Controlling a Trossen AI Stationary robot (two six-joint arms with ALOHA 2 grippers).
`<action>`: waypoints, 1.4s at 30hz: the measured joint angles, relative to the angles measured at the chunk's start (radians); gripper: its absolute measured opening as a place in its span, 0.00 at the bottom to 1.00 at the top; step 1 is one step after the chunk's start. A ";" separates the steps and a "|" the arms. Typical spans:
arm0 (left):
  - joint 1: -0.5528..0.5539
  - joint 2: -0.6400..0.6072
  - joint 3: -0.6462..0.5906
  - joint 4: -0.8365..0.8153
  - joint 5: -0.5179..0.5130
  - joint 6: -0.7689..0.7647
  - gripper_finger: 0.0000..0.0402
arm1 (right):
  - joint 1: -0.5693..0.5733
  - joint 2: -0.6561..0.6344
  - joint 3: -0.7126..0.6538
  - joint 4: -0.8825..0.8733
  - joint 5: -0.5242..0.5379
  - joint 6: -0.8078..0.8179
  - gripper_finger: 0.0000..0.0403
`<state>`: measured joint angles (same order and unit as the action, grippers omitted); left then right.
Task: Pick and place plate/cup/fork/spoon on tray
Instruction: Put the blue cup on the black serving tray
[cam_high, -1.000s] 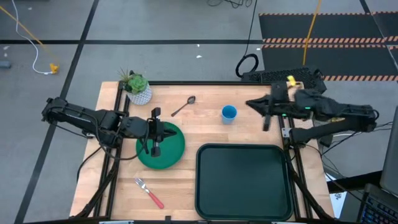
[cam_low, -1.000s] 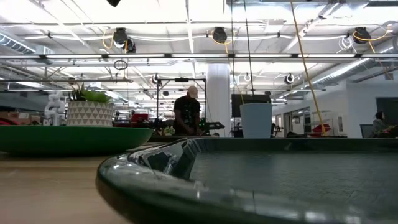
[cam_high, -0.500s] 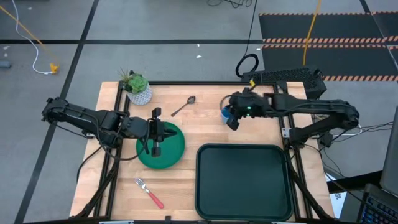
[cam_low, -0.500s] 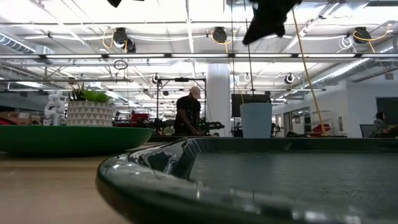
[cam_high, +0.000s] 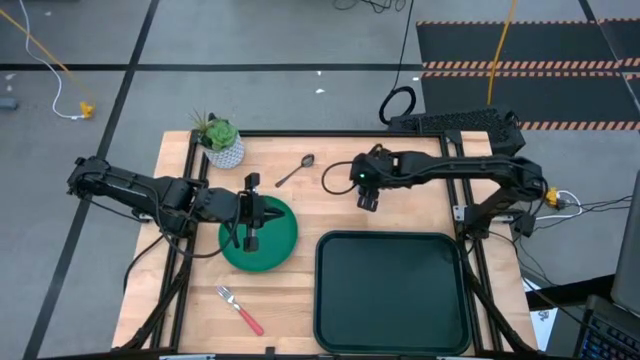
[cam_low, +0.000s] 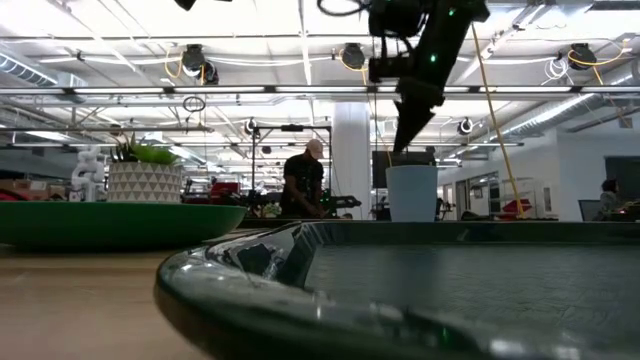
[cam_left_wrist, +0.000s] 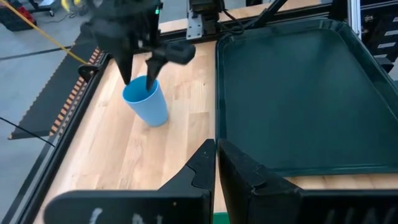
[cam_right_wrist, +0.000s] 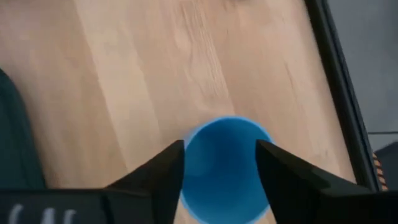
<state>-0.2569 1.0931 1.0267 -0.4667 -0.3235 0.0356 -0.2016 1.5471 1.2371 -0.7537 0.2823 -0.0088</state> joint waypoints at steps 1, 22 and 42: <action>0.000 0.000 0.000 0.000 0.000 0.007 0.06 | -0.003 0.008 0.000 0.000 -0.008 -0.002 0.52; 0.000 0.000 0.000 -0.001 0.004 0.032 0.06 | -0.040 0.034 -0.085 -0.015 -0.103 0.050 0.28; 0.000 0.000 0.000 -0.003 0.004 0.034 0.06 | 0.268 -0.006 0.191 -0.566 -0.103 0.626 0.00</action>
<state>-0.2569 1.0931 1.0271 -0.4694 -0.3199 0.0700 0.0668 1.5410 1.4284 -1.3197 0.1792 0.6175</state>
